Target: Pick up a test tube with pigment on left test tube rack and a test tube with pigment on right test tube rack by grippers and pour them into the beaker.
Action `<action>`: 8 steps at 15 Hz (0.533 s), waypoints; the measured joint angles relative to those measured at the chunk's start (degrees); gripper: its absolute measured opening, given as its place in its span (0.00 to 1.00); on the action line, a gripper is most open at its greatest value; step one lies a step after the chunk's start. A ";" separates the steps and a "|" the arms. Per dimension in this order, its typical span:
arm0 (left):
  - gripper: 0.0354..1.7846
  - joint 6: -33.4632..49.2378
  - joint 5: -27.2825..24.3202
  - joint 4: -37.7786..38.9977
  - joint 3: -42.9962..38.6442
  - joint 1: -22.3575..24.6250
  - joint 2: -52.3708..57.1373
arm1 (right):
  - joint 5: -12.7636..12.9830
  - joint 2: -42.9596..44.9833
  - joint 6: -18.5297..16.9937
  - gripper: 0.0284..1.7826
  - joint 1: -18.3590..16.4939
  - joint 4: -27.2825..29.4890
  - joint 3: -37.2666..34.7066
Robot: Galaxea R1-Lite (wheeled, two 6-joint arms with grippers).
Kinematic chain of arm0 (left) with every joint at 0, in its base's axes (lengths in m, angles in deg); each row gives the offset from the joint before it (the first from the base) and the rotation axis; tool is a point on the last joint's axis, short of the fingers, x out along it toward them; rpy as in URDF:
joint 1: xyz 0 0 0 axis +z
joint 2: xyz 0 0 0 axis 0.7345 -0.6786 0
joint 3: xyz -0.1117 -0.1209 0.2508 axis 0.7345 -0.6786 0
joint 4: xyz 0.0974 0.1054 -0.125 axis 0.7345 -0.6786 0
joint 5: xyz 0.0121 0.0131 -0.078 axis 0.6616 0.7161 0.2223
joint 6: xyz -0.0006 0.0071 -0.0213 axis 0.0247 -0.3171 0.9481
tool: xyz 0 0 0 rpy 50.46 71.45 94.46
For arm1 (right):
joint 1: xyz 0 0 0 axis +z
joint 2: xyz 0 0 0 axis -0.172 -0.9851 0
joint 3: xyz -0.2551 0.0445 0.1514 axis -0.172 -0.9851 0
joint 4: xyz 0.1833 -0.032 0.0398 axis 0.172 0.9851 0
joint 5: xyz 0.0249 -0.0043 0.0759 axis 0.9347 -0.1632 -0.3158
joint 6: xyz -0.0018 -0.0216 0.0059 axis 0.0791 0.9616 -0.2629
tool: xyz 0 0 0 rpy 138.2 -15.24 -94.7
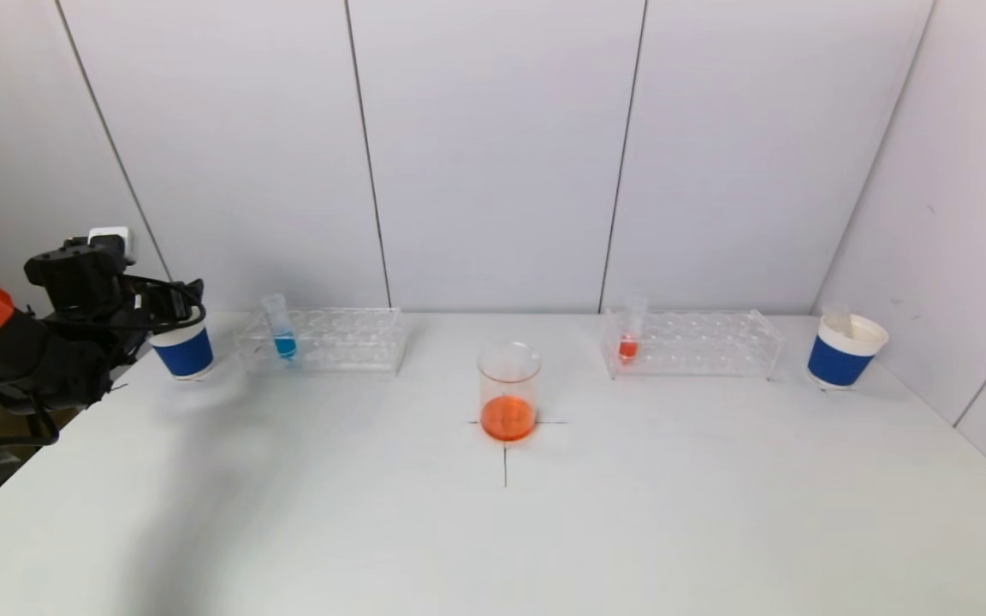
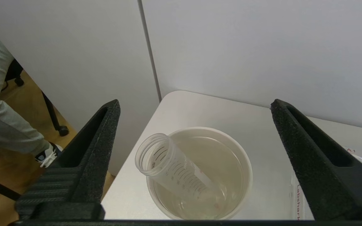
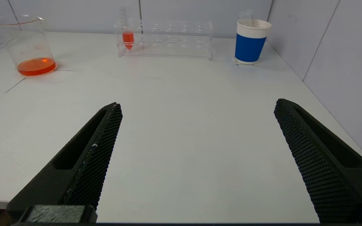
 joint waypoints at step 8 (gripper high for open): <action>0.99 -0.11 -0.07 -0.27 -0.22 -0.04 1.02 | 0.00 0.00 0.00 0.99 0.01 0.00 0.00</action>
